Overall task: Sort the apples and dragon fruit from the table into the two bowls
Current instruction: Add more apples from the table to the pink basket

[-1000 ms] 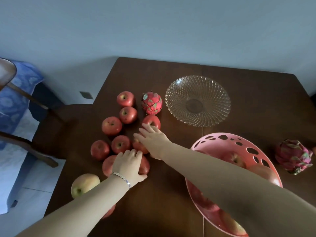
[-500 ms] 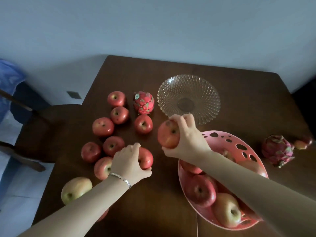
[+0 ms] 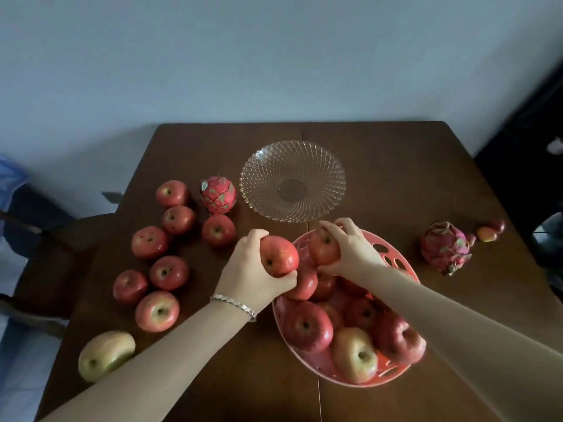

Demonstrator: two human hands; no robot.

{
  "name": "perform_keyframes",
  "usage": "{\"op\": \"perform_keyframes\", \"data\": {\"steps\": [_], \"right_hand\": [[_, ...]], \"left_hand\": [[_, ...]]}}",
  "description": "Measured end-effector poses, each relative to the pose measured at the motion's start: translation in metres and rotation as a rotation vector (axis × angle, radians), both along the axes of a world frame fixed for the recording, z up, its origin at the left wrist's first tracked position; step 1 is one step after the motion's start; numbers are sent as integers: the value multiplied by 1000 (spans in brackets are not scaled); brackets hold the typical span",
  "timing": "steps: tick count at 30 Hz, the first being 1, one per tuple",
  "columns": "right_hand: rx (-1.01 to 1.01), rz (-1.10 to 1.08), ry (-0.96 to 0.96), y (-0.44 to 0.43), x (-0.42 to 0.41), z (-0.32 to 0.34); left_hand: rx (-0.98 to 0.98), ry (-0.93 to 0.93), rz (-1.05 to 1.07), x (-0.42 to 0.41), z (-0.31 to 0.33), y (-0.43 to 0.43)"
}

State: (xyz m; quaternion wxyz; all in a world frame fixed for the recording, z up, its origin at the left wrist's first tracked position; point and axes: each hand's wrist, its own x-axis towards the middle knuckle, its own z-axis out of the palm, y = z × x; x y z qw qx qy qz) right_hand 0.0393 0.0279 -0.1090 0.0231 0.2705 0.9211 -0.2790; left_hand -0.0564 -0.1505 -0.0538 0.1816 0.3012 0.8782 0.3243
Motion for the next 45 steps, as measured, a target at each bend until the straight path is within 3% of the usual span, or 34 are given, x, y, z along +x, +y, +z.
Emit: {"op": "perform_keyframes", "data": {"steps": [3,9,16,24,28,30,33,35,37,41,45], "right_hand": [[60,31,-12,-7,-5,-7],[-135,-54,85,1,-2,-3],[-147,60,-51,8,4,0],[-177,176,335,21,23,47],[-102,1,374,36,46,58],[-109,-139,360,44,60,56],[-122,-265,322,50,78,51],[-125,-289,309,48,83,48],[-123,-300,320,46,84,45],[-125,-268,312,36,78,35],[-117,-221,167,24,58,18]], "left_hand": [[-17,17,-3,6,1,4],[0,9,-17,18,4,22],[-24,-44,-15,28,10,50],[-42,-138,-96,33,29,90],[103,-275,-173,27,31,100],[39,-129,-272,21,22,104],[-310,279,-581,20,-3,114],[-536,421,-708,21,-21,118],[-627,453,-718,22,-32,122],[-576,557,-637,27,-35,120],[-511,417,-457,20,-33,105]]}}
